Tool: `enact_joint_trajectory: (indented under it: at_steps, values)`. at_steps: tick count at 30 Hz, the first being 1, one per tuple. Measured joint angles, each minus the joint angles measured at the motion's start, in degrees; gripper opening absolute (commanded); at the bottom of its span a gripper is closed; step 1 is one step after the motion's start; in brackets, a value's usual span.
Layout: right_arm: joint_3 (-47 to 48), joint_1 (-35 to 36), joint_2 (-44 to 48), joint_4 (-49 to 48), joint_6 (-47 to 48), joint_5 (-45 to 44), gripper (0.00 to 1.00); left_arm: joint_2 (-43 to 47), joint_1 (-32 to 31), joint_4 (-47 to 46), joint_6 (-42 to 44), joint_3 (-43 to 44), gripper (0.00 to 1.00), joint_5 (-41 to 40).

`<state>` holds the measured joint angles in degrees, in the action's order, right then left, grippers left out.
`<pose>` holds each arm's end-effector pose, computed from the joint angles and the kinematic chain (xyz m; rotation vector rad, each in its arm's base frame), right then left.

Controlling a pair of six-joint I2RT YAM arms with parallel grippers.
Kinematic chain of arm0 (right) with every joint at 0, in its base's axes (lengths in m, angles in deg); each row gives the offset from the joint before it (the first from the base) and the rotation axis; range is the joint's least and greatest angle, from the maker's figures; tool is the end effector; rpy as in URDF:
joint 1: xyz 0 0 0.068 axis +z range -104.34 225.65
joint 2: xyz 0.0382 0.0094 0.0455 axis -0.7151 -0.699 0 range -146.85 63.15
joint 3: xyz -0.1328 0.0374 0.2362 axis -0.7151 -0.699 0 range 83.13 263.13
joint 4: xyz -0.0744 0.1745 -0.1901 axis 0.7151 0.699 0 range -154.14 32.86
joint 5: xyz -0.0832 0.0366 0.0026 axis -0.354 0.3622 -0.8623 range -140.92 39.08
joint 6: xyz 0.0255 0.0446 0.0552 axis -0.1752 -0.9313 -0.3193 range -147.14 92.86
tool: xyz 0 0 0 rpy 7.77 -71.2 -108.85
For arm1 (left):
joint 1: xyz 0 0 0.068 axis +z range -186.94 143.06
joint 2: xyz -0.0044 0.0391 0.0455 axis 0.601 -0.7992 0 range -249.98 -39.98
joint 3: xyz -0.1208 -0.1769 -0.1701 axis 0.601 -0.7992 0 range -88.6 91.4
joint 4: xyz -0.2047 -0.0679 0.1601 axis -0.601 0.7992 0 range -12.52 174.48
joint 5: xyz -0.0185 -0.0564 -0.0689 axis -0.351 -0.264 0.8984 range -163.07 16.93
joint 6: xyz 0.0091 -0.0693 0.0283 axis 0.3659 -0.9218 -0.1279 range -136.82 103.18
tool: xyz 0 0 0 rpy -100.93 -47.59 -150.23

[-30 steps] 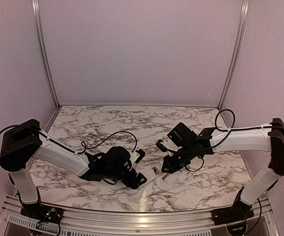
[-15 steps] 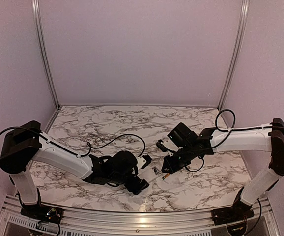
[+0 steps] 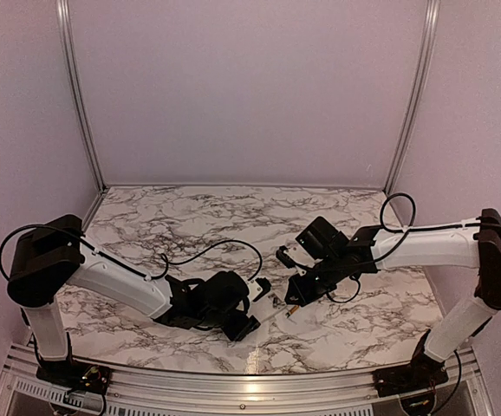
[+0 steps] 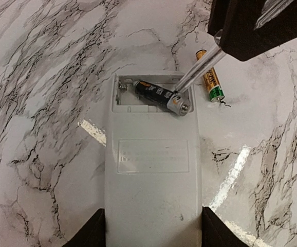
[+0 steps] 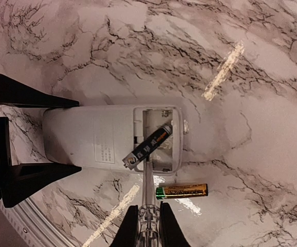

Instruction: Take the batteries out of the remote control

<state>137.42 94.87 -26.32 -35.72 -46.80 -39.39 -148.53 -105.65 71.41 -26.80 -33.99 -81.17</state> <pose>0.1989 0.2499 0.1596 -0.7816 2.7013 0.6067 0.1510 -0.3632 0.0940 1.1422 2.1660 -0.4637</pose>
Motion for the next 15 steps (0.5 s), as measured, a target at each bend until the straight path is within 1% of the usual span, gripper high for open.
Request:
enact_joint_trajectory:
  at_steps: [10, 15]
  values:
    - [-0.55, 0.0, 0.37, -0.68, -0.09, -0.04, 0.0, 0.0, -0.04, -0.07, 0.13, 0.0, 0.39, -0.09]
    - [-0.57, 0.0, 0.48, -0.74, -0.22, -0.11, 0.0, 0.0, -0.02, -0.09, 0.15, 0.0, 0.38, 0.39]
